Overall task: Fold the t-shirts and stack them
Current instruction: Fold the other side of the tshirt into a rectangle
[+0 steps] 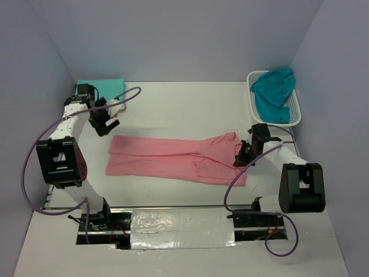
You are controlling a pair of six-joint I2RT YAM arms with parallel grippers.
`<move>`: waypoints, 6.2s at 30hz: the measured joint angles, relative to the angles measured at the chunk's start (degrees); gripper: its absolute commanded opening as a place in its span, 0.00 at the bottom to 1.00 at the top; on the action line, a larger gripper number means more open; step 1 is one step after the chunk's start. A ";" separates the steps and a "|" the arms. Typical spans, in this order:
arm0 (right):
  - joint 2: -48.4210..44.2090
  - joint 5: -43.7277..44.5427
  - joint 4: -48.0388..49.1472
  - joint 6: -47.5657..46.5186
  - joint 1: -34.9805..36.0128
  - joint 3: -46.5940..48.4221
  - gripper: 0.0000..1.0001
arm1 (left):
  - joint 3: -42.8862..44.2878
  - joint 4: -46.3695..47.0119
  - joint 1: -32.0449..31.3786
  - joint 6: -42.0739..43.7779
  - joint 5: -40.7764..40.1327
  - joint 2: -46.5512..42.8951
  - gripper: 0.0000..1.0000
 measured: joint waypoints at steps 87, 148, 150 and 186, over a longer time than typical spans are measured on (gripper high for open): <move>2.91 -0.81 4.17 0.20 0.00 -0.92 0.00 | 39.52 7.78 -52.68 -56.63 17.51 39.26 0.54; -0.35 0.98 0.94 -0.92 -0.11 1.14 0.00 | 43.17 3.15 -51.76 -53.09 17.81 40.39 0.00; -0.48 1.16 0.15 -0.92 -0.11 1.57 0.00 | 43.17 3.08 -51.47 -53.20 18.60 40.06 0.00; 6.67 2.36 -6.56 -0.55 4.35 15.56 0.00 | 18.95 13.05 -46.62 -64.19 21.55 25.57 0.00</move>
